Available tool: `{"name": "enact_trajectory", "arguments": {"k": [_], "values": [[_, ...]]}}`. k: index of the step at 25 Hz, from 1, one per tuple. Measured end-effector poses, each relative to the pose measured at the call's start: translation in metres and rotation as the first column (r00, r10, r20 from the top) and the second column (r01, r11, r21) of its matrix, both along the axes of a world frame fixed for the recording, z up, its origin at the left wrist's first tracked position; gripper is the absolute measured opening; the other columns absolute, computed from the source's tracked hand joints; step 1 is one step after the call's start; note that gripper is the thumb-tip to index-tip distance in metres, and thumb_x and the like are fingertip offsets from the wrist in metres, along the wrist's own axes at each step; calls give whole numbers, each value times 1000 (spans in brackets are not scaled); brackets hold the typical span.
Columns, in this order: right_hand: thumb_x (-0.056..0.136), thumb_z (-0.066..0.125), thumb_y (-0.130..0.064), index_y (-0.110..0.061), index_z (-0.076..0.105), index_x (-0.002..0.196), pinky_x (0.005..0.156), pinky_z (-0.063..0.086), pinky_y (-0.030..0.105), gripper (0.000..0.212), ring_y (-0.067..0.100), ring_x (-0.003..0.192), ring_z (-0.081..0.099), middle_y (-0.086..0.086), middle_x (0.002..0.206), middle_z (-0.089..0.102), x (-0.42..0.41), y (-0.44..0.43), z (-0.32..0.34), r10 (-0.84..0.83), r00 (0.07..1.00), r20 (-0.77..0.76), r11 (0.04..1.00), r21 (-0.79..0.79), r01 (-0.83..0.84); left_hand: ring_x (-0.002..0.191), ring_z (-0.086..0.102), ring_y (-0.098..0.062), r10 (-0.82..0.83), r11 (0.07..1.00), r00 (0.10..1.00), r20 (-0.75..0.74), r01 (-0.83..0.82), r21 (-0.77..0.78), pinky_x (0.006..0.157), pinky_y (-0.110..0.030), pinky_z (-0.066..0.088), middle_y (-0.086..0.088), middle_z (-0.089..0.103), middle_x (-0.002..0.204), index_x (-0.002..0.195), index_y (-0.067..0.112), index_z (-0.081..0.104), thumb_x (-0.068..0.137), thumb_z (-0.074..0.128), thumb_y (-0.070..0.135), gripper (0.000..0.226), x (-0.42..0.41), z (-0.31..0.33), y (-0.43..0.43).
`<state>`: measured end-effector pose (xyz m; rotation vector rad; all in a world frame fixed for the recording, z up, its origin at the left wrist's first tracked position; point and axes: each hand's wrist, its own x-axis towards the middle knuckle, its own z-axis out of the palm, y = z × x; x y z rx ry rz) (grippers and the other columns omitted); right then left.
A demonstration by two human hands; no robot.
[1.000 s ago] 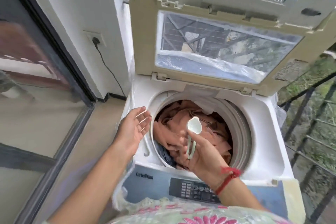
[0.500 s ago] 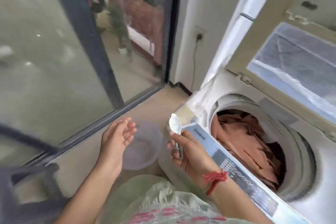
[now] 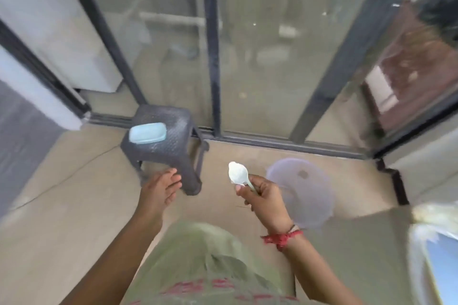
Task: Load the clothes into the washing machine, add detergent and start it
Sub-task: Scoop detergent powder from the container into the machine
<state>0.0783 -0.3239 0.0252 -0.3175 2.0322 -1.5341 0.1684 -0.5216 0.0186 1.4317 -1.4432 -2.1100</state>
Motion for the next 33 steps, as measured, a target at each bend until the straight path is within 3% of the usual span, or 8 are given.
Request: {"name": "enact_trajectory", "arguments": {"k": [3,7,11,15,20,25,28,33], "values": [[82,70,-14,-30,67,91,56,40,19,19,1,50,46,-16,56,57,-18,-71,-17,163,982,-99,984,88,-154,73,61,-11,130,989,991,15,-130,72,68,-23,41,1,65,81,91,19,62,94,52,19,10,8,-13,-61],[79,74,-16,-20,57,111,58,40,23,37,10,57,51,1,67,62,-54,-186,-51,274,958,-86,938,246,-246,71,58,-13,233,970,972,16,-233,74,65,-23,39,0,62,77,85,19,62,91,56,17,9,2,-35,-143],[78,75,-18,-20,48,101,55,38,16,35,8,58,51,-2,68,58,-83,-306,-85,384,919,-88,876,350,-332,84,58,-16,263,955,963,55,-268,130,71,-27,39,2,61,80,91,19,56,92,50,19,6,-15,-60,-229],[77,76,-20,-16,57,103,71,48,22,33,17,81,61,2,94,66,-109,-384,-109,387,921,-54,855,395,-336,91,56,-18,194,966,974,121,-211,151,74,-27,40,-1,60,88,98,16,55,94,50,22,9,-31,-84,-297],[80,71,-11,-8,65,107,63,42,1,28,11,84,57,2,98,65,-147,-444,-150,401,911,-93,833,452,-320,90,55,-19,206,957,959,197,-239,164,79,-30,40,-2,60,87,88,19,55,94,49,23,9,-61,-125,-357],[84,66,-26,-24,65,117,103,33,40,33,19,112,51,0,119,58,-175,-489,-238,527,817,-232,667,709,-229,87,60,-14,379,833,889,259,-449,324,76,-29,44,2,65,90,90,22,58,93,53,28,9,-82,-190,-379],[86,62,-34,-35,62,119,108,19,43,33,19,123,44,-7,125,60,-173,-506,-282,708,668,-231,510,821,-256,91,60,-12,434,763,856,281,-515,390,79,-29,45,3,65,95,96,20,60,97,46,32,18,-89,-217,-374],[82,67,-32,-30,66,112,100,28,44,30,21,112,44,-2,121,53,-170,-511,-316,735,613,-290,482,860,-170,95,60,-15,428,759,859,283,-511,403,85,-29,45,1,64,99,109,14,58,99,40,32,27,-86,-235,-361]]}}
